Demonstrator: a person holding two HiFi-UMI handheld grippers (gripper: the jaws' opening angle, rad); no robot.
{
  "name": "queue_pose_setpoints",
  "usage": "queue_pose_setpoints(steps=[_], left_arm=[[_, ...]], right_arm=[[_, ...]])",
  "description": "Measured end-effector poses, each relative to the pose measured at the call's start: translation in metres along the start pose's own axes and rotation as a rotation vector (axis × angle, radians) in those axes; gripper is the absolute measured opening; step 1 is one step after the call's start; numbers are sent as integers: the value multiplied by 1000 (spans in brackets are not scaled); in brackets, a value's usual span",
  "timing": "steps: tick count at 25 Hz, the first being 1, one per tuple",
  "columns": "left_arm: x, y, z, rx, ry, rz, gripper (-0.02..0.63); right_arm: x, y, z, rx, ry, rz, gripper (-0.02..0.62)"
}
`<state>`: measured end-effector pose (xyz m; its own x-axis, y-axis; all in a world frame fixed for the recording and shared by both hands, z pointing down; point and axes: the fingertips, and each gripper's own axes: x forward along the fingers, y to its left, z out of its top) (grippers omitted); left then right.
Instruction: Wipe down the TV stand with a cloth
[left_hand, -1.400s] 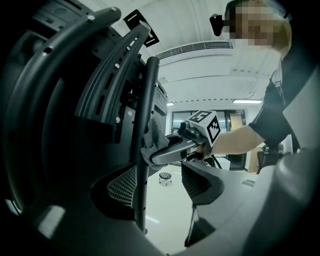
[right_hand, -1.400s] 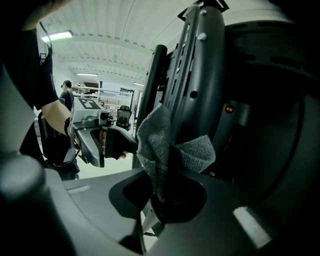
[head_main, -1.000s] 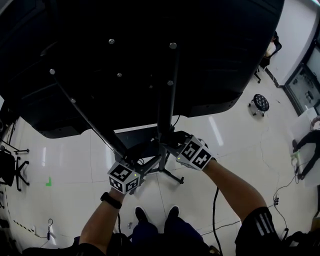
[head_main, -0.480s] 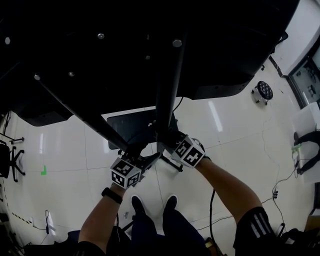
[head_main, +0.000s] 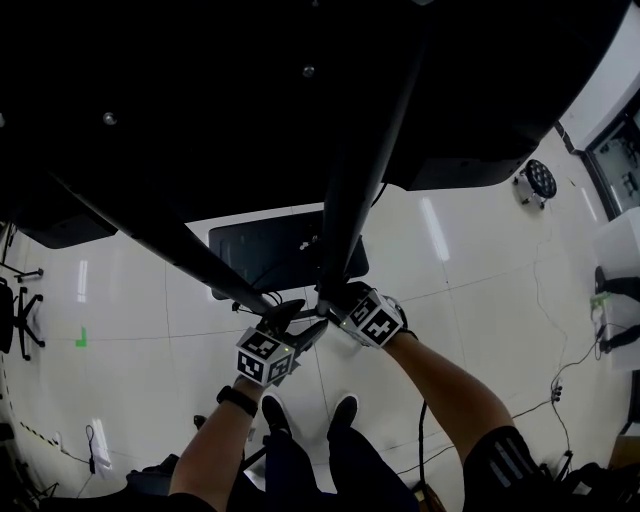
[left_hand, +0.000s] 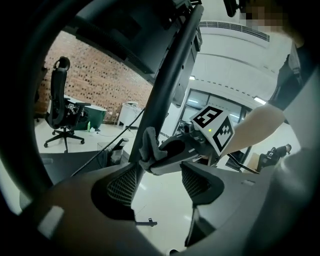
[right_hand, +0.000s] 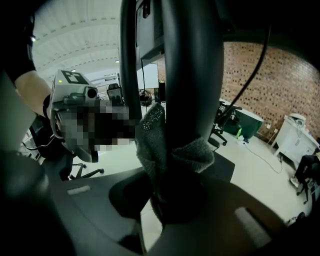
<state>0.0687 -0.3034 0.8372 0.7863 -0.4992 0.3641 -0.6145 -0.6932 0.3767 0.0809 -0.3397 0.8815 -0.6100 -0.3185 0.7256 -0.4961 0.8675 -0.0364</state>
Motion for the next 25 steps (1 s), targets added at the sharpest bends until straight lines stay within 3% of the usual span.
queue_pose_setpoints(steps=[13, 17, 21, 25], left_arm=[[31, 39, -73, -75, 68, 28, 305], [27, 38, -84, -109, 59, 34, 305], [11, 25, -90, -122, 63, 40, 305], [-18, -3, -80, -138, 15, 59, 305]], right_arm=[[82, -6, -83, 164, 117, -4, 41], [89, -10, -91, 246, 87, -33, 43], [74, 7, -87, 272, 43, -1, 43], [41, 35, -72, 299, -48, 27, 43]])
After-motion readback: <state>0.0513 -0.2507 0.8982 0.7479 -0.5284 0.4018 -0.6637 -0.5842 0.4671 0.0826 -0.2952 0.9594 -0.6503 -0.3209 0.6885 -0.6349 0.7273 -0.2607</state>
